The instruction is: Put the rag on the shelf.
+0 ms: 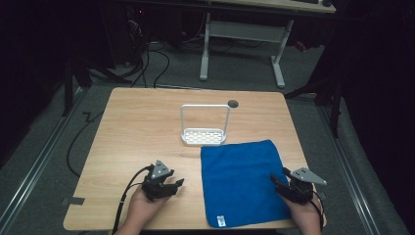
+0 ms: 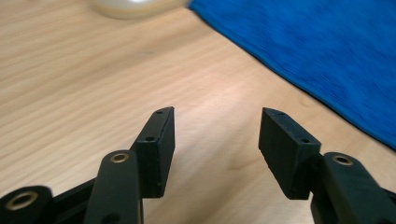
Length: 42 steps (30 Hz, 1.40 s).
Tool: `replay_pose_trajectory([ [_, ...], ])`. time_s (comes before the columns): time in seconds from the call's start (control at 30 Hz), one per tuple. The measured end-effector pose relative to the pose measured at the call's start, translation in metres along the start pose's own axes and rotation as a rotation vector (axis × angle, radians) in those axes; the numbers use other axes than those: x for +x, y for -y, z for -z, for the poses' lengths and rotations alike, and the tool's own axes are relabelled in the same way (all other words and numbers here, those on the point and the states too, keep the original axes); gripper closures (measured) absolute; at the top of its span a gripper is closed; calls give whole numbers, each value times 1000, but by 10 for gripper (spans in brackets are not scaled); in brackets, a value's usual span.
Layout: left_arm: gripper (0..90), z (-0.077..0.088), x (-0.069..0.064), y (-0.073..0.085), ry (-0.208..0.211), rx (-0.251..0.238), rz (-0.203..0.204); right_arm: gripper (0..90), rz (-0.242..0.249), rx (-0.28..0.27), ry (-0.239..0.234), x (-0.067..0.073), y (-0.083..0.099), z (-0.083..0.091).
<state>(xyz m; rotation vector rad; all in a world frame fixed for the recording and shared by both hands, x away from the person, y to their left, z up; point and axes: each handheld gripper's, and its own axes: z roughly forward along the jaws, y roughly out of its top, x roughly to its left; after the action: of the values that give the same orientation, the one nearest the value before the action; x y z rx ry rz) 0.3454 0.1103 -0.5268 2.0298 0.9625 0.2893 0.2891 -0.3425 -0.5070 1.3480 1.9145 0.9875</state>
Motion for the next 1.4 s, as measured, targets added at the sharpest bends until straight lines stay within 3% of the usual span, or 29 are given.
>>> replay_pose_trajectory([
  [0.07, 463, -1, 5, 0, 11, -6, 27, 462, 27, -11, 25, 3, 0, 0],
  [0.1, 461, -2, 5, 0, -6, -1, 2, 460, 13, -21, 26, 3, 0, 0],
  [0.37, 461, -6, 1, -3, -8, 2, -22, 437, -5, -26, 21, -3, 2, -3],
  [0.7, 455, -7, -4, -4, 5, 2, -27, 416, -21, -36, 16, -6, 1, 1],
  [1.1, 447, -8, -4, -4, 9, 11, -28, 403, -20, -9, 16, -6, 2, -3],
  [1.4, 470, -11, -16, -7, 41, -1, -37, 436, -15, 2, 17, -7, 2, -3],
])
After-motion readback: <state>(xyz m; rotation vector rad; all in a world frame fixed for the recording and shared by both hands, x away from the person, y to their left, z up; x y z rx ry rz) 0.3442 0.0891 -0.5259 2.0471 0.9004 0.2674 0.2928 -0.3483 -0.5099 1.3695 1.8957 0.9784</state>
